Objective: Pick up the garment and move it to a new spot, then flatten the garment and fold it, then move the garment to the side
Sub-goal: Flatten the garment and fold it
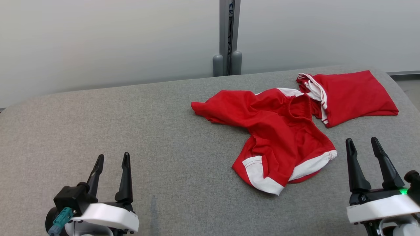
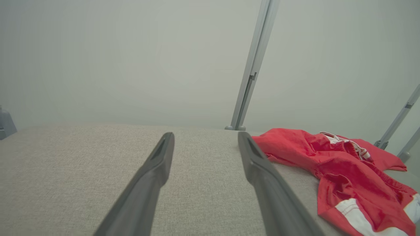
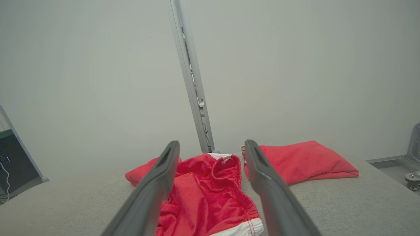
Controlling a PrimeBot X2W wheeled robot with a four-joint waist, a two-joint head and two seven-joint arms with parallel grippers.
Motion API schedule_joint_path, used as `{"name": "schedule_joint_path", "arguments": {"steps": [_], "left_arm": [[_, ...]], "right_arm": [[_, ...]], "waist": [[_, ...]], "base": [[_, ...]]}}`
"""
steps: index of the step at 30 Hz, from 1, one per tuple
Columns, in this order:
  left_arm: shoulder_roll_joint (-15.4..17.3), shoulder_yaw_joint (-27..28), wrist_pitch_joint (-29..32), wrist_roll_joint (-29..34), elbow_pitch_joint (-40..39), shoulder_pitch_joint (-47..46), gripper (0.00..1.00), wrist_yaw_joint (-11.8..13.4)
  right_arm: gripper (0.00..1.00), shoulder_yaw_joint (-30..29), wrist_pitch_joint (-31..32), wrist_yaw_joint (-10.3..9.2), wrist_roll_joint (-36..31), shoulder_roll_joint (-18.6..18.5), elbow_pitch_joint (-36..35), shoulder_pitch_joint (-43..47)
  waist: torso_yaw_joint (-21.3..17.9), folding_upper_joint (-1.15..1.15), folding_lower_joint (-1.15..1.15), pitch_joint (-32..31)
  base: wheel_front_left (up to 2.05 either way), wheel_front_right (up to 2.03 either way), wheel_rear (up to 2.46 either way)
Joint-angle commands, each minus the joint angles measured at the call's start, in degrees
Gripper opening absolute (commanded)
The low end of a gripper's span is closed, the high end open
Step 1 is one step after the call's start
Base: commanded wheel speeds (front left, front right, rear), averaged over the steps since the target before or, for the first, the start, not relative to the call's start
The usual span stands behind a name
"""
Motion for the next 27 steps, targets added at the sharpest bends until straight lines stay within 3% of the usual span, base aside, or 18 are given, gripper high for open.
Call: {"name": "schedule_joint_path", "arguments": {"steps": [1, 11, 17, 27], "left_arm": [[0.0, 0.0, 0.0, -0.2, -0.2, 0.6, 1.0, 0.3], [0.0, -0.8, 0.7, -0.5, -0.5, 0.3, 1.0, 0.3], [-0.1, -4.2, 6.1, -1.4, -1.0, -1.6, 1.0, -2.4], [-1.5, -12.0, 16.8, -0.2, 2.8, -12.5, 1.0, -8.0]], "right_arm": [[1.0, -0.3, -0.4, 0.02, -0.6, 0.3, -0.6, 0.3], [1.0, -0.8, -0.4, 0.02, -2.6, 1.5, -1.9, -0.4], [1.0, -0.7, -0.4, 0.02, -2.9, 0.9, -2.9, -1.3], [1.0, -0.9, -0.4, 0.02, -2.6, 1.1, -3.5, -4.2]], "waist": [[0.0, 0.0, 0.0, 0.0], [0.3, 0.0, 0.0, 0.1], [-0.7, 0.0, 0.0, 0.9], [-4.6, 0.0, 0.0, 4.9]], "base": [[0.0, 0.0, 0.0], [0.0, 0.0, 0.0], [0.0, 0.0, 0.0], [0.0, 0.0, 0.0]]}}
